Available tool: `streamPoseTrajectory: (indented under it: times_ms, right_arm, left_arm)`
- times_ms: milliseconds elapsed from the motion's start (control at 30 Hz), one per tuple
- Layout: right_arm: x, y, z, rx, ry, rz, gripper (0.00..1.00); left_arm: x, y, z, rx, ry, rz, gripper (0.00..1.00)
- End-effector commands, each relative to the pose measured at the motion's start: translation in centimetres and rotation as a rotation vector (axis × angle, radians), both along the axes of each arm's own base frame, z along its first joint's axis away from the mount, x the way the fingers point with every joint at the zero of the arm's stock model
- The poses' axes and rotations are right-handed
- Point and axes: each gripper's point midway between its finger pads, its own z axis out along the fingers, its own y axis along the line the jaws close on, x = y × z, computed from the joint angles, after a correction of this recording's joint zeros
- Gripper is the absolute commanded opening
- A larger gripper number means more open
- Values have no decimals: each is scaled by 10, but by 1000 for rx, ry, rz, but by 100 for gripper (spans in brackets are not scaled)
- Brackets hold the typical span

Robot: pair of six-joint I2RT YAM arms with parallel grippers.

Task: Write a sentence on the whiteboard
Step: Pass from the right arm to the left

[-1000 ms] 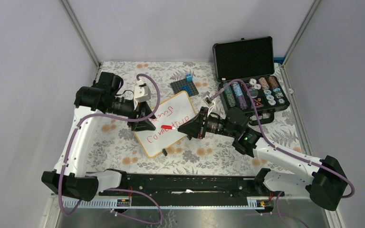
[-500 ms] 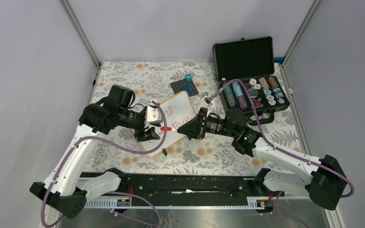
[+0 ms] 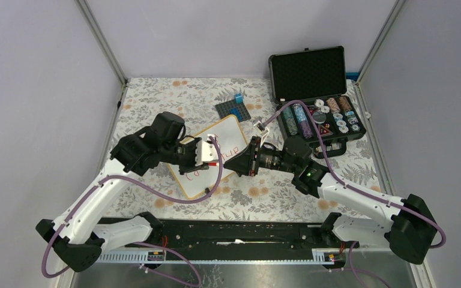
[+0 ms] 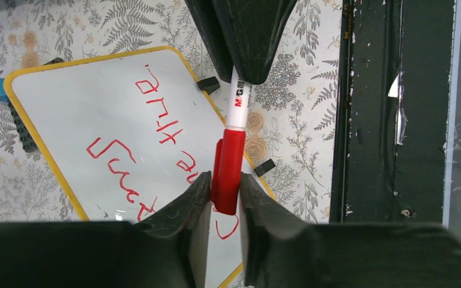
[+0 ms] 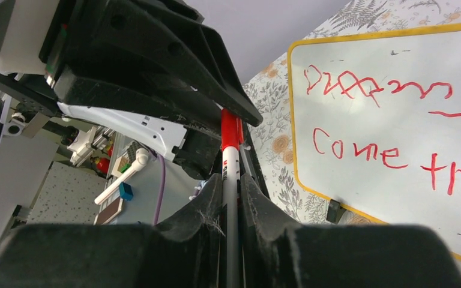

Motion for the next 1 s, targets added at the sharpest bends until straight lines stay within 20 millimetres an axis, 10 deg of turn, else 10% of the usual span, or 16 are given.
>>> streamPoseTrajectory:
  times_ms: [0,233,967]
  right_arm:
    - [5,2,21,46,-29,-6,0]
    - [6,7,15,39,-7,11,0]
    - [-2,24,5,11,11,71,0]
  left_arm:
    - [8,-8,7,-15,-35,7,16]
    - [8,-18,14,-35,-24,-3,0]
    - [4,-46,38,-132,22,-47,0]
